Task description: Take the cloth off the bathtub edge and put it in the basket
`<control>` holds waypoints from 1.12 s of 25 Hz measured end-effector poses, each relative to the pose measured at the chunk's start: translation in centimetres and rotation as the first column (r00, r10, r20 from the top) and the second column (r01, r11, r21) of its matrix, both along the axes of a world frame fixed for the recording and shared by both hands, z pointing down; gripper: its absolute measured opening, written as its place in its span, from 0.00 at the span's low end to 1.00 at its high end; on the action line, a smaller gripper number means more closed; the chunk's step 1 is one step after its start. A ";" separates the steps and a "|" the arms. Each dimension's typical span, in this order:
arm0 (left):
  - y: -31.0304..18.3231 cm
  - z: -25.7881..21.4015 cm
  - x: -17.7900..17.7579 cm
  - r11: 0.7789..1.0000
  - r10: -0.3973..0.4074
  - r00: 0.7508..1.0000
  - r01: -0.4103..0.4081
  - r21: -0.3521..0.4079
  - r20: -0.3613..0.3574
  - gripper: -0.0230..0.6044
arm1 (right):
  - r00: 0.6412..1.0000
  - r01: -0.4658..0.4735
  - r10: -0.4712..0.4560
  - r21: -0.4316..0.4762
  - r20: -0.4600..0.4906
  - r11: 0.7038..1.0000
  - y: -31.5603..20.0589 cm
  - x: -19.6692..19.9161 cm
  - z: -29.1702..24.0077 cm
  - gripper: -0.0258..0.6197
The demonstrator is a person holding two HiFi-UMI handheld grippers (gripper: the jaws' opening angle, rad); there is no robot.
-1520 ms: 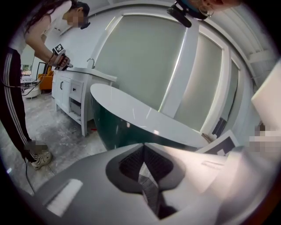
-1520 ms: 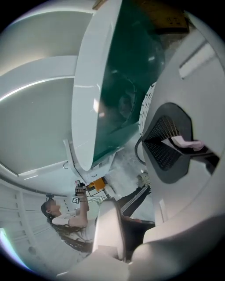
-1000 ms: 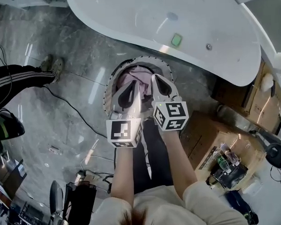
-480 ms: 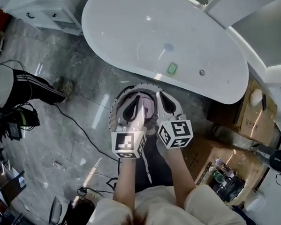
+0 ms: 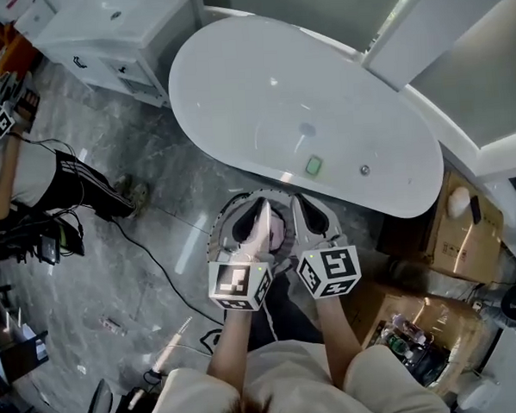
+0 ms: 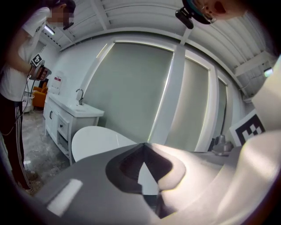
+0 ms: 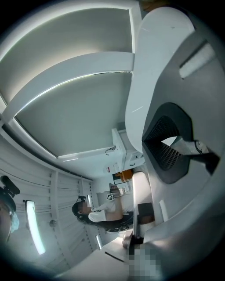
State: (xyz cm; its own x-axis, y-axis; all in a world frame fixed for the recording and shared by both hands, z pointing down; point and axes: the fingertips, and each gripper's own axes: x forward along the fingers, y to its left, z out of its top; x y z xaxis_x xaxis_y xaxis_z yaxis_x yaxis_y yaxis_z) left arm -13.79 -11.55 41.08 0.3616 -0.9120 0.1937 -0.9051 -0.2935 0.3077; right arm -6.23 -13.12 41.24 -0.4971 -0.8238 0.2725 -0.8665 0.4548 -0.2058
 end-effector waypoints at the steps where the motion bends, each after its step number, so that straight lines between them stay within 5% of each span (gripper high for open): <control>1: 0.2 -1.0 0.1 1.000 0.004 1.000 -0.004 0.011 0.002 0.04 | 1.000 0.003 -0.003 0.009 0.001 1.000 0.2 0.1 -0.9 0.04; 15: 4.7 -11.6 2.1 0.985 0.097 0.995 -0.097 0.139 0.008 0.04 | 0.999 0.040 -0.041 0.115 0.006 0.993 4.3 1.4 -11.5 0.04; 28: 8.3 -17.2 0.9 0.967 0.105 0.994 -0.111 0.228 0.038 0.04 | 0.998 0.062 -0.067 0.222 0.015 0.973 8.2 1.1 -18.1 0.04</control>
